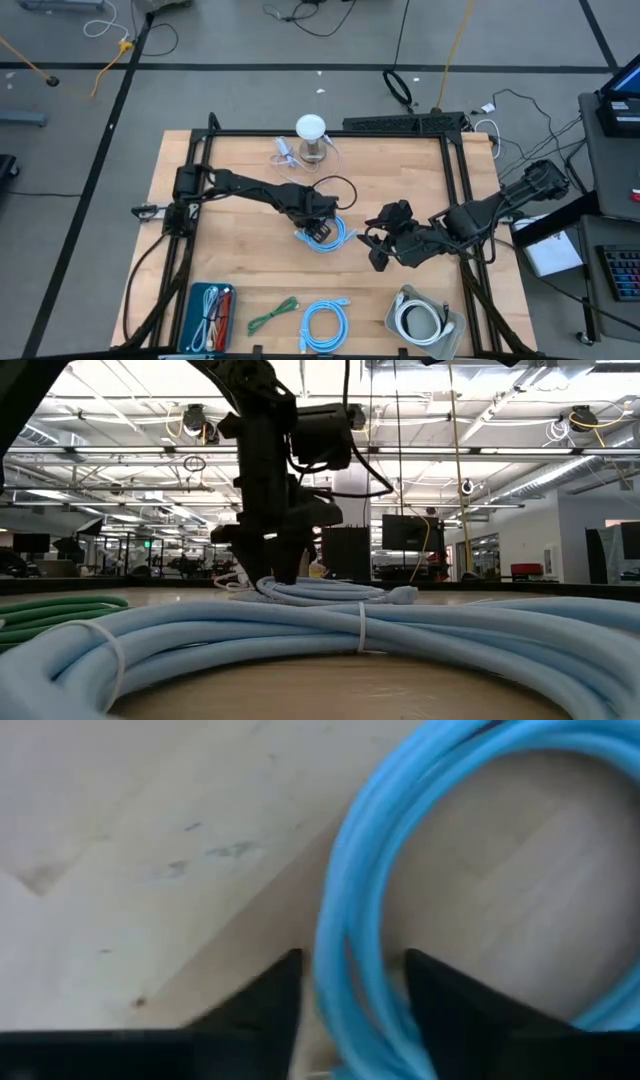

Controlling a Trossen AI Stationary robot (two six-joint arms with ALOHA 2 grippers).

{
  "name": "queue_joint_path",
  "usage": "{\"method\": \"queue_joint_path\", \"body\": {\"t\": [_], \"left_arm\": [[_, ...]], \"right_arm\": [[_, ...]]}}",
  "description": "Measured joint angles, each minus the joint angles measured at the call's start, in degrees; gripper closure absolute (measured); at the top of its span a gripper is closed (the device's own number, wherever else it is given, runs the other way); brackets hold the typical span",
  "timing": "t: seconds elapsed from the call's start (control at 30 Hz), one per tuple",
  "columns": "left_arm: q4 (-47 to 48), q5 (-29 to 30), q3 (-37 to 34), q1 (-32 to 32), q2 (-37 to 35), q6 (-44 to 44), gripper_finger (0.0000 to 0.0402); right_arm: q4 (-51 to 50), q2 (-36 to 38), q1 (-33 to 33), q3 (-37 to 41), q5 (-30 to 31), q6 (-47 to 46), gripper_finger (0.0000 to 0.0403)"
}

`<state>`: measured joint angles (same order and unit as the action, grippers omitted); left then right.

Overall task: Pick & Place USB Port
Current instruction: Put the top blue video cable into the gray bin

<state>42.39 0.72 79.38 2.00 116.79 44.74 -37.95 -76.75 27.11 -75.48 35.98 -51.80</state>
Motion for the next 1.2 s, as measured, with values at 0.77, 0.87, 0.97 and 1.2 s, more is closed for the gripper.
{"method": "queue_joint_path", "body": {"t": [0.77, 0.87, 0.97, 1.2], "left_arm": [[-1.69, 11.81, -0.1, -6.39, -23.62, 0.36, 0.0374], [-0.17, 12.01, -0.1, -8.52, -24.19, 0.38, 0.0374], [2.55, 12.66, -0.1, -11.41, -24.27, -0.03, 0.0374], [3.76, 14.42, -0.16, -17.34, -24.09, 0.42, 0.0374]], "right_arm": [[14.81, 0.02, -2.74, 13.54, -3.07, -16.9, 0.0195], [28.45, 0.02, -4.35, 19.4, -7.95, -17.52, 0.0195], [39.94, 0.0, -5.72, 23.56, -10.82, -16.65, 0.0195], [43.69, 0.01, -9.41, 24.65, -17.94, -14.56, 0.0195]]}}
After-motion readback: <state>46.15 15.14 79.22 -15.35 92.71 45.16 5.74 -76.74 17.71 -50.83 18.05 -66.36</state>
